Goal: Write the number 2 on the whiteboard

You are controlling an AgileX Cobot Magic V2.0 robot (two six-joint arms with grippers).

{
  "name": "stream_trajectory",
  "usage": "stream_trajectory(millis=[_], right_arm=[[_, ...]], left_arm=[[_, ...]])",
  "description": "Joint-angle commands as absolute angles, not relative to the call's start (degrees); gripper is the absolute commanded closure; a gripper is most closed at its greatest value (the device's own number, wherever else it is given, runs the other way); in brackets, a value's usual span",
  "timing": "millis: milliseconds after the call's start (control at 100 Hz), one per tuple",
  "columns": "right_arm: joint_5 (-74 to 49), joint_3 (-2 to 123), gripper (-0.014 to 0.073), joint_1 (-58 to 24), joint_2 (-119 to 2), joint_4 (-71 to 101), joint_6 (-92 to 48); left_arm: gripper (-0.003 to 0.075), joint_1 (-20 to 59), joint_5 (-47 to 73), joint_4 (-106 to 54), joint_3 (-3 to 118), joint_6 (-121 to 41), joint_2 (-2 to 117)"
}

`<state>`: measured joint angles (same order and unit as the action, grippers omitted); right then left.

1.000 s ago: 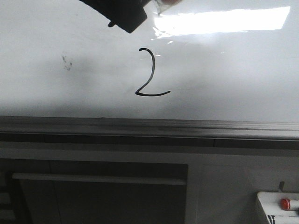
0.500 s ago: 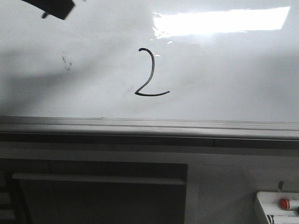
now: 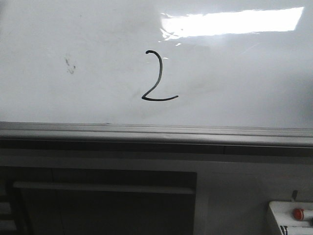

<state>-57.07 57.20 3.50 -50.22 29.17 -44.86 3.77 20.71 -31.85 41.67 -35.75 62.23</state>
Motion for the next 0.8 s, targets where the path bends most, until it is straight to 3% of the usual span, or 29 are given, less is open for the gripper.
stream_trajectory(millis=[0, 450, 530, 700, 790], right_arm=[[-53.5, 58.4, 0.0188, 3.8, -49.6, 31.0, -44.7], [-53.4, 58.4, 0.0188, 3.8, -49.6, 31.0, -44.7], [-53.4, 58.4, 0.0188, 3.8, -49.6, 31.0, -44.7], [-53.5, 58.4, 0.0188, 3.8, -49.6, 31.4, -41.6], [-56.0, 58.4, 0.0188, 3.8, -49.6, 31.5, -39.3]], left_arm=[[0.0738, 2.5, 16.8, -33.4, 43.1, -35.1, 63.3], [0.0723, 2.3, 16.1, -33.9, 43.1, -35.1, 68.7], [0.0648, 2.3, 16.2, -33.9, 43.1, -35.1, 68.7], [0.0360, 2.3, 16.6, -33.9, 43.4, -35.1, 68.6], [0.0293, 2.3, 19.6, -33.6, 44.9, -35.1, 67.5]])
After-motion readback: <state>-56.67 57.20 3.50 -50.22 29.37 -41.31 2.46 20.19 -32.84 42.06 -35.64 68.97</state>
